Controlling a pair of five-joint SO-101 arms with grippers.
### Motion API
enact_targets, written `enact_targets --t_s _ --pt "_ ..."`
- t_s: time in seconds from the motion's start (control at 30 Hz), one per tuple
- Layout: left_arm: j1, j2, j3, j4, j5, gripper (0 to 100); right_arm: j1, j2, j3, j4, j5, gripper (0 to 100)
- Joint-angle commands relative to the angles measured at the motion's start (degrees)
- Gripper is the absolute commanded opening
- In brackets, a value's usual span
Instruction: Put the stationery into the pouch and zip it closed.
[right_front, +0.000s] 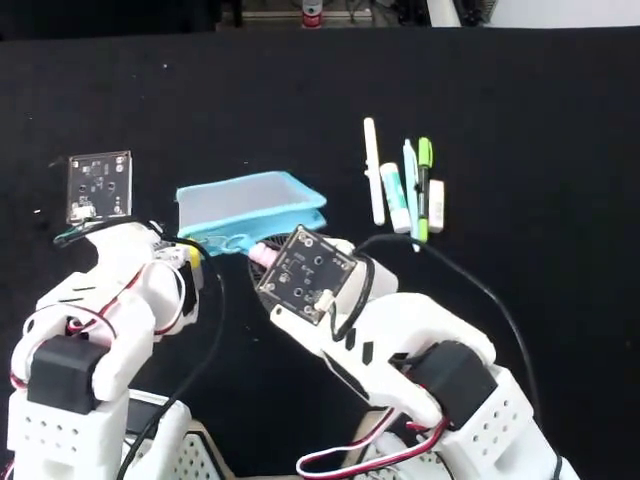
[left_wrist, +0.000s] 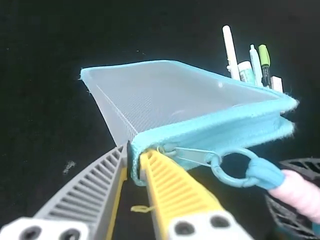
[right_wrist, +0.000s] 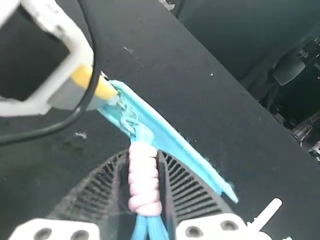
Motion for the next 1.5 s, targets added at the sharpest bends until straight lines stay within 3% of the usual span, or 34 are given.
enact_targets --t_s 0.0,0.2,0.43,0.6,0.97,1.23,1.47 --pt "-6.1 -0.4 -4.8 -0.9 0.6 3 1.7 -1.0 -1.3 -1.3 -0.1 1.1" --pt "-16.7 0.4 -12.7 3.0 0.3 3 10.5 -1.0 -3.7 -1.4 -0.1 1.1" --pt "-16.9 0.4 -16.7 4.4 0.2 3 11.3 -0.6 -6.7 -0.8 -0.5 1.1" --pt "-16.2 1.2 -18.7 6.9 -4.2 3 11.2 -0.3 -12.0 1.9 -0.5 1.1" --pt "-13.8 22.7 -33.9 19.1 -4.6 3 11.3 9.3 -12.8 5.4 -0.5 1.1" --pt "-13.8 28.1 -34.7 19.3 -4.6 3 11.3 8.1 -12.4 5.6 -0.5 1.1" --pt "-14.0 30.2 -34.5 19.3 -4.6 16 11.3 8.1 -12.2 5.6 -0.5 1.1"
